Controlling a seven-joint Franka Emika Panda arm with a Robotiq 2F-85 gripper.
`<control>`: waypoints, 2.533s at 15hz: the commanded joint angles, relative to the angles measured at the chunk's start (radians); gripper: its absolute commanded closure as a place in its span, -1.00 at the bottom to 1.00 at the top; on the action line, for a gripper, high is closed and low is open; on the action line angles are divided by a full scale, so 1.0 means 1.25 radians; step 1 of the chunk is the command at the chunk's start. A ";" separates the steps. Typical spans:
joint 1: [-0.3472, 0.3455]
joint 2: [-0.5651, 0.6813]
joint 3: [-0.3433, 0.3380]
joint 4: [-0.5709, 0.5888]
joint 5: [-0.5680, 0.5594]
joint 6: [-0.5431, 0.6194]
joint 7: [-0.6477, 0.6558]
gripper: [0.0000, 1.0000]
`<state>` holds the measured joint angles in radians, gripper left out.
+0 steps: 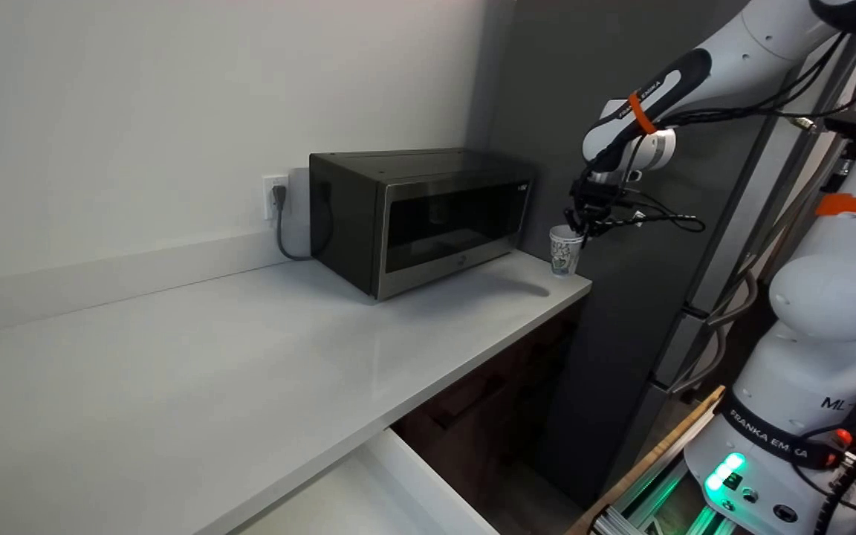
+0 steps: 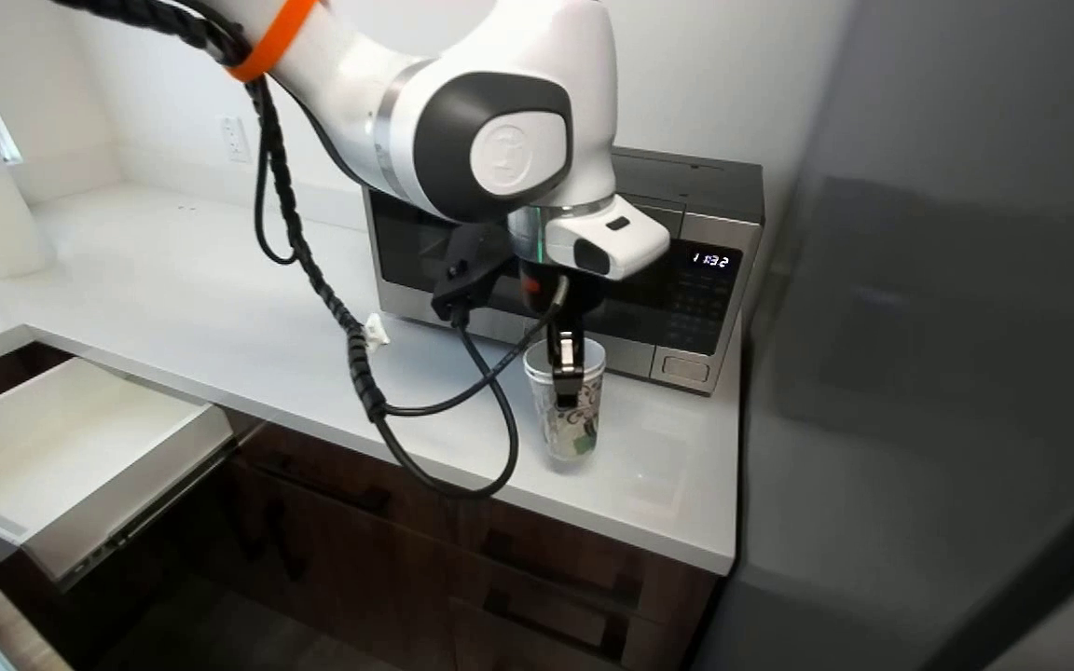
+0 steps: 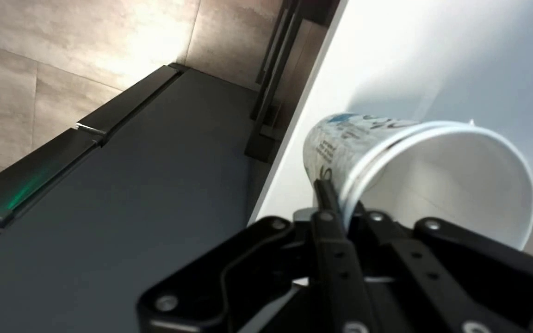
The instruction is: Move the cups to the left
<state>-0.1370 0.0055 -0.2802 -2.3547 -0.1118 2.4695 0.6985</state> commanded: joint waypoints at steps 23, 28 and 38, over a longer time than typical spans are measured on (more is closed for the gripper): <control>0.248 -0.134 0.446 -0.039 -0.020 -0.194 -0.212 0.90; 0.246 -0.129 0.442 -0.038 -0.020 -0.194 -0.221 0.90; 0.308 0.003 0.482 0.127 -0.076 -0.233 -0.380 0.98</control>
<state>0.2115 -0.0736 0.3068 -2.2883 -0.1633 2.2311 0.2861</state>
